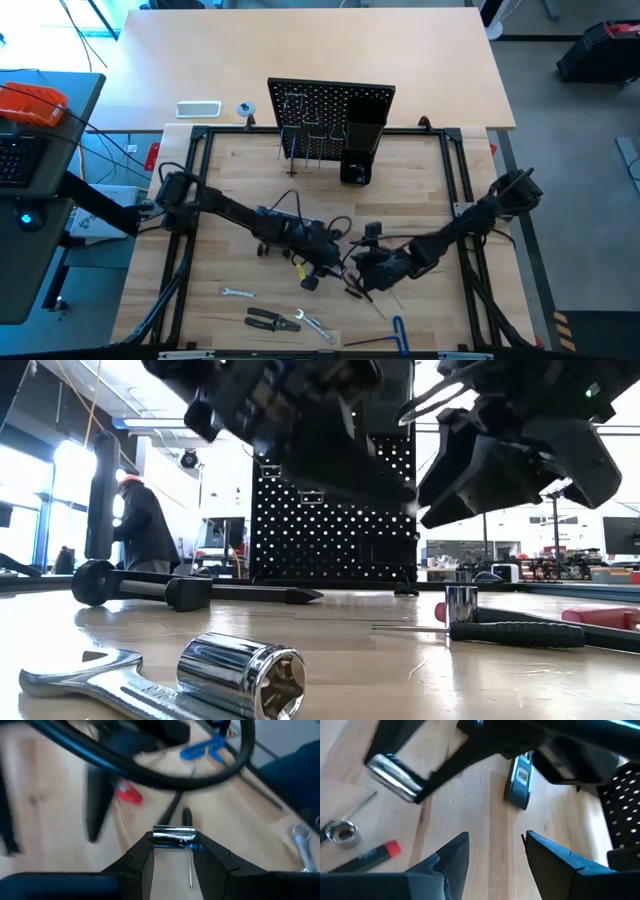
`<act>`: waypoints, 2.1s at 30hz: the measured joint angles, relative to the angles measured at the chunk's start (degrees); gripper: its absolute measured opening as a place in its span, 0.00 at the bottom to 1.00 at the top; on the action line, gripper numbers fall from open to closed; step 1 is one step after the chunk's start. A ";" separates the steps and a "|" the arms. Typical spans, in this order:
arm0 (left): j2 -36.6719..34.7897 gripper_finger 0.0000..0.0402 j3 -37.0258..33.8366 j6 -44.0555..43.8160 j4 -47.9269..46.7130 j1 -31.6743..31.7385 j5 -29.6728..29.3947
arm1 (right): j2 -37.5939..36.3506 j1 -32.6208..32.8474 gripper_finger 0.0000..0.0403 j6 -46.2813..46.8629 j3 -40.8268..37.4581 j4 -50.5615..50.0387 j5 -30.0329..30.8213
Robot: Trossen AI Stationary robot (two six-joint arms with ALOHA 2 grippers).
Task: Hang tools onto peg board
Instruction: Put the top left socket into the bottom peg board bin
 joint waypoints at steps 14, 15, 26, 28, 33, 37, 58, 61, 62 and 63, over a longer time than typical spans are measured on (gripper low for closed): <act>-2.18 0.25 0.02 -6.43 -1.89 4.41 7.08 | 0.01 3.20 0.47 -3.99 0.00 4.74 5.68; -2.18 0.25 0.02 -6.85 -1.53 4.65 7.37 | 0.02 3.20 0.47 -4.66 0.00 5.24 5.68; -2.18 0.25 0.02 -11.24 0.90 6.47 14.15 | 0.02 3.20 0.47 -12.80 -0.02 10.57 4.64; -2.18 0.25 0.02 -11.50 1.66 6.78 13.60 | 0.02 3.17 0.47 -12.77 -0.01 11.47 3.54; -2.16 0.25 -0.07 -13.89 3.56 7.88 15.95 | 0.00 3.05 0.47 -14.81 0.00 14.61 2.86; -2.16 0.25 0.02 -15.73 5.22 8.89 16.44 | 0.00 3.04 0.47 -17.84 0.14 18.29 2.75; -2.05 0.25 0.04 -20.86 9.06 9.27 23.13 | 0.07 2.96 0.21 -19.24 0.20 18.94 2.83; -2.05 0.26 0.04 -20.90 9.06 9.28 23.35 | 0.07 3.00 0.21 -18.89 0.22 19.06 3.93; -2.05 0.26 0.04 -20.90 9.06 9.31 23.39 | 0.07 3.03 0.21 -18.76 0.22 19.17 4.21; -2.05 0.27 0.04 -21.04 9.09 9.31 23.41 | 0.07 3.11 0.21 -18.75 0.20 19.34 4.40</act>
